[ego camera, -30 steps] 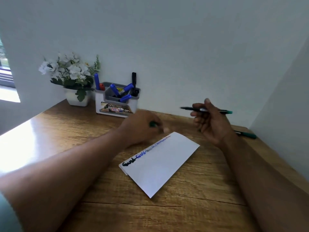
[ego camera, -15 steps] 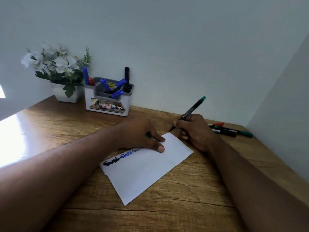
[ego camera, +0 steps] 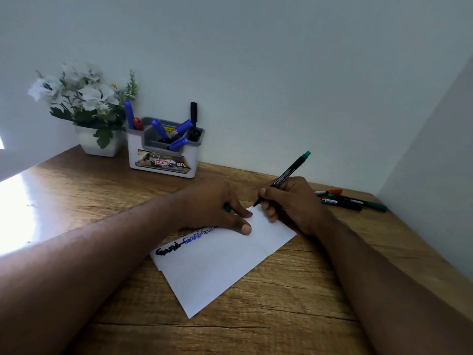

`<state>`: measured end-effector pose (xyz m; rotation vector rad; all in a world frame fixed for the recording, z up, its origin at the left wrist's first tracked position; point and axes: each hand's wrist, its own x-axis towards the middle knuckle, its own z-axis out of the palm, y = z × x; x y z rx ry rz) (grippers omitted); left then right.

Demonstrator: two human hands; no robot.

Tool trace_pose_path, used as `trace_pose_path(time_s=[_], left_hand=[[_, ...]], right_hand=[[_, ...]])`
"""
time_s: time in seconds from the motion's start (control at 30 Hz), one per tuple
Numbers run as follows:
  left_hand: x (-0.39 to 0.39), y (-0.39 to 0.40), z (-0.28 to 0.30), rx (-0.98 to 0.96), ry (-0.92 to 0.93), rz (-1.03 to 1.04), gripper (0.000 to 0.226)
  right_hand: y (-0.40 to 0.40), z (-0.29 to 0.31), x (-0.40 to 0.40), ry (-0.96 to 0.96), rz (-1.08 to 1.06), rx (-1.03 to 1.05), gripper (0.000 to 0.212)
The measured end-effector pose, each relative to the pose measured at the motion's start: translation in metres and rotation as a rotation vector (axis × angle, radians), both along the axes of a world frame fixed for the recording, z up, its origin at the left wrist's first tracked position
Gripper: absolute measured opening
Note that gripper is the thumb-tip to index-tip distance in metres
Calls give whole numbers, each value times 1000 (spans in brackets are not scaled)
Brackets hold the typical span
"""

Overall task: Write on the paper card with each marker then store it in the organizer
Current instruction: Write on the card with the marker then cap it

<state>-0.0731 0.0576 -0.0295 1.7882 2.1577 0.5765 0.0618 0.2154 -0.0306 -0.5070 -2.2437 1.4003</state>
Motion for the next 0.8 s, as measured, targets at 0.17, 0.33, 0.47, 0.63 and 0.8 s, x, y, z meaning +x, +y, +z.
trace_pose_path(time_s=[0.17,0.33,0.47,0.63,0.8], left_hand=[[0,0,0,-6,-15,0,48],[0,0,-1,-3,-28,7,47],[1,0,0,-5,-21,3,47],[0,0,0,-4,-8,13,46],[-1,0,-1,1,-15,11,46]], right_hand=[[-1,1,0,-34,19,26,16],[-1,2,0,-34,24,6,16],[-1,1,-2,-36,23,3,15],[0,1,-2,-31,9,3,15],[1,1,-1,-13,-9,-21,16]])
